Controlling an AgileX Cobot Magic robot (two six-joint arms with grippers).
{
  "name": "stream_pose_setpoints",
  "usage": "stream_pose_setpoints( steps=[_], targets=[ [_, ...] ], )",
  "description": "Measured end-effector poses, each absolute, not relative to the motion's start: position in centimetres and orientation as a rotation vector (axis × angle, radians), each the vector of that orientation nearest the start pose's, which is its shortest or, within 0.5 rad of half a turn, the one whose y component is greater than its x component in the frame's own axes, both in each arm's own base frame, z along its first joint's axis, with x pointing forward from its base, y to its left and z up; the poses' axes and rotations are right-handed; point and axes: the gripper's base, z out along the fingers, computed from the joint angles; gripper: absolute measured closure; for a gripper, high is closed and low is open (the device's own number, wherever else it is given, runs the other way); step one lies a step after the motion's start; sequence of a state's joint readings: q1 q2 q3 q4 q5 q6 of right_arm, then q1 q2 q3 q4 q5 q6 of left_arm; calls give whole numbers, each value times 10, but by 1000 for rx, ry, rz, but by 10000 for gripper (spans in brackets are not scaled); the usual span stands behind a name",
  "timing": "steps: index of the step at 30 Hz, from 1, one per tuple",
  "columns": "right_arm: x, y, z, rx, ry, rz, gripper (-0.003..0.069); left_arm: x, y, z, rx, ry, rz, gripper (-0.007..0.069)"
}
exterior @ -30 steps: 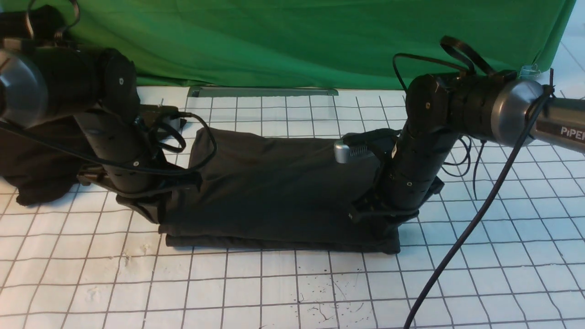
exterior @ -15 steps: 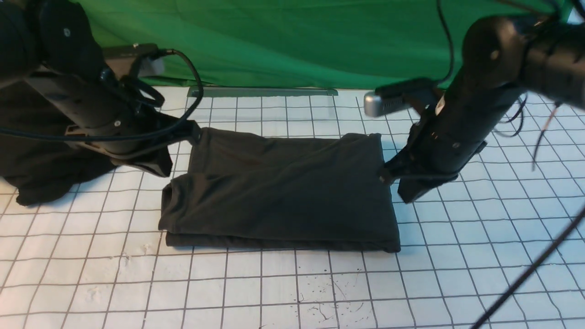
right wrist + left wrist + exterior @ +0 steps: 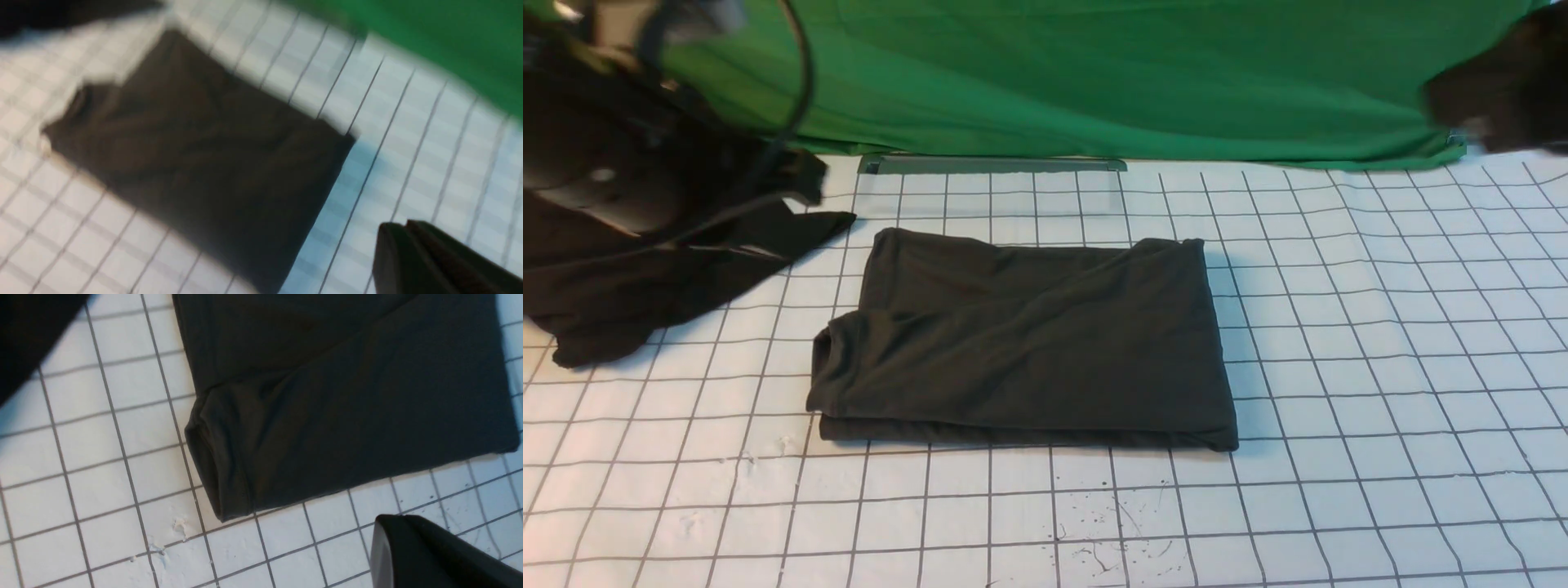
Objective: Fold a long-sleeved shirt over a white checkered tablecloth.
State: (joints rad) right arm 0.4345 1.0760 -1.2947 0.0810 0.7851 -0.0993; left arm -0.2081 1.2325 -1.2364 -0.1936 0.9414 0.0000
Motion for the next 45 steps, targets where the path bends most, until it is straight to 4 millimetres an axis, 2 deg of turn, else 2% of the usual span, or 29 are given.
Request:
stream_pose_setpoints(
  steps=[1,3,4,7,8,9,11,12,13,14,15,17,21,28,45],
  targets=[
    [159,77,452,-485,1836,288,652,220,-61,390,178,2333,-343,629],
    [138,65,447,-459,1706,266,652,196,-55,392,169,2262,-350,629],
    [113,52,446,-431,1569,257,652,179,-52,393,160,2207,-359,629],
    [72,33,420,-381,1357,261,652,140,-42,384,117,2081,-381,629],
    [67,31,422,-373,1329,263,652,134,-41,385,115,2059,-383,629],
    [48,22,399,-344,1214,270,652,115,-36,371,95,1990,-388,629],
    [30,14,380,-311,1087,279,651,90,-30,352,72,1901,-402,629],
    [25,12,379,-302,1055,281,650,89,-30,351,66,1887,-406,629],
    [16,8,367,-284,986,285,645,75,-27,340,50,1837,-424,629],
    [18,8,365,-286,993,285,645,74,-26,335,46,1836,-426,629],
    [8,4,355,-269,929,288,629,62,-24,320,34,1795,-446,629],
    [4,2,349,-262,900,290,601,51,-21,305,24,1737,-458,629],
    [3,2,350,-258,886,290,534,38,-18,291,12,1634,-471,629],
    [3,2,349,-259,890,290,467,32,-16,294,4,1554,-476,629],
    [3,2,349,-259,891,290,438,32,-15,294,6,1553,-470,629]
  ],
)
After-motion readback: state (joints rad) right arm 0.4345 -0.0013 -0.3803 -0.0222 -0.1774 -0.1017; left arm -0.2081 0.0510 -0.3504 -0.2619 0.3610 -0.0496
